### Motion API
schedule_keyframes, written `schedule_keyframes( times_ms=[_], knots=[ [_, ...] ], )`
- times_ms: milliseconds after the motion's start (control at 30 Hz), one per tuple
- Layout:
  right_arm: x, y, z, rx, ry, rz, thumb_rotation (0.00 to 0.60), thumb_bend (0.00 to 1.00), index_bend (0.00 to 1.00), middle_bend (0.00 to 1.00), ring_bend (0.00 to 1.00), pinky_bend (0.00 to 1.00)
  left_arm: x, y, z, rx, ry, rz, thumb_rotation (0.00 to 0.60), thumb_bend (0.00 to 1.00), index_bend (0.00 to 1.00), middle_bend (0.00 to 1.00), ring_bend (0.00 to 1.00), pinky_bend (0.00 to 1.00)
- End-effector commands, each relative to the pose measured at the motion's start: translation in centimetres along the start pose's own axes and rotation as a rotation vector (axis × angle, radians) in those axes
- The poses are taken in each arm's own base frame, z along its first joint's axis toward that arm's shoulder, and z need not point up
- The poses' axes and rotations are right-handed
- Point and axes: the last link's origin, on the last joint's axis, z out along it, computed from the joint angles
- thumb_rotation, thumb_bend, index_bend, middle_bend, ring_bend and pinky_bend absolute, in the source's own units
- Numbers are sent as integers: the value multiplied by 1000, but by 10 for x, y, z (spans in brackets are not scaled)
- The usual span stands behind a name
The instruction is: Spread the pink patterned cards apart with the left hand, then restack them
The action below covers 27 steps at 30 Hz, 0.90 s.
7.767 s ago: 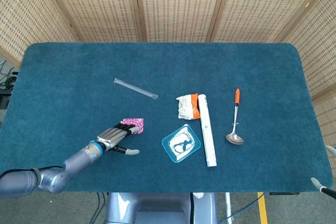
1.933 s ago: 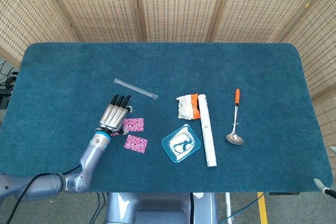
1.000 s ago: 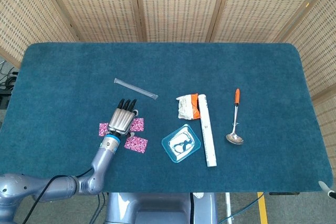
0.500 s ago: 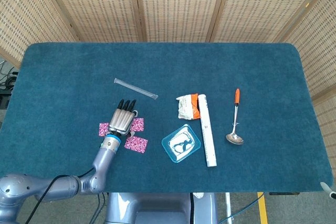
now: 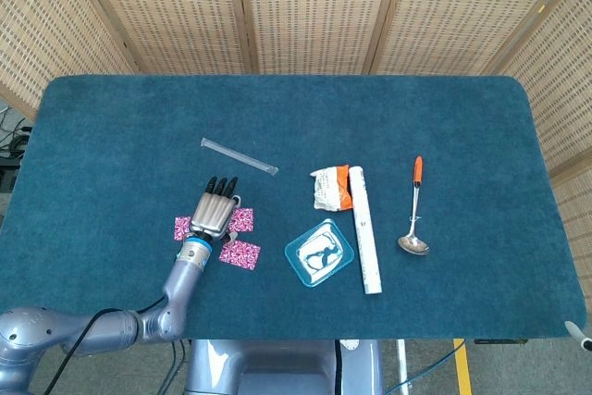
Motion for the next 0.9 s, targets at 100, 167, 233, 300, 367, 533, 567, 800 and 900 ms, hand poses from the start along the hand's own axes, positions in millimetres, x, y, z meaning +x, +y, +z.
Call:
schedule_keyframes(
  times_ms=[100, 167, 233, 300, 367, 533, 567, 800, 900],
  knots=[
    [0, 0, -1, -2, 1, 0, 600, 2, 180, 243, 7, 0, 0, -1, 0, 2, -4, -6, 530, 269, 371, 0, 0, 0],
    [0, 0, -1, -2, 1, 0, 600, 2, 180, 243, 7, 0, -1, 0, 0, 2, -5, -5, 529, 274, 380, 0, 0, 0],
    [0, 0, -1, -2, 1, 0, 600, 2, 180, 243, 7, 0, -1, -1, 0, 2, -6, -4, 530, 277, 383, 0, 0, 0],
    [0, 0, -1, -3, 1, 0, 600, 2, 180, 243, 7, 0, -1, -1, 0, 3, -7, -4, 532, 278, 384, 0, 0, 0],
    [1, 0, -1, -3, 1, 0, 600, 2, 180, 243, 7, 0, -2, -1, 0, 3, -10, -7, 531, 280, 384, 0, 0, 0],
    [0, 0, 0, -2, 0, 1, 600, 2, 180, 244, 7, 0, -1, -2, -1, 5, -10, -15, 530, 290, 392, 0, 0, 0],
    [0, 0, 0, -2, -1, 1, 600, 2, 181, 245, 7, 0, -1, -3, -1, 5, -11, -16, 530, 292, 393, 0, 0, 0],
    [1, 1, -1, -3, 3, 0, 600, 2, 180, 245, 7, 0, 1, -2, -2, -1, -8, -24, 531, 296, 394, 0, 0, 0],
    [1, 1, -1, -3, 3, 0, 600, 2, 180, 245, 7, 0, 2, -2, -3, -5, -4, -24, 533, 296, 394, 0, 0, 0]
  ],
)
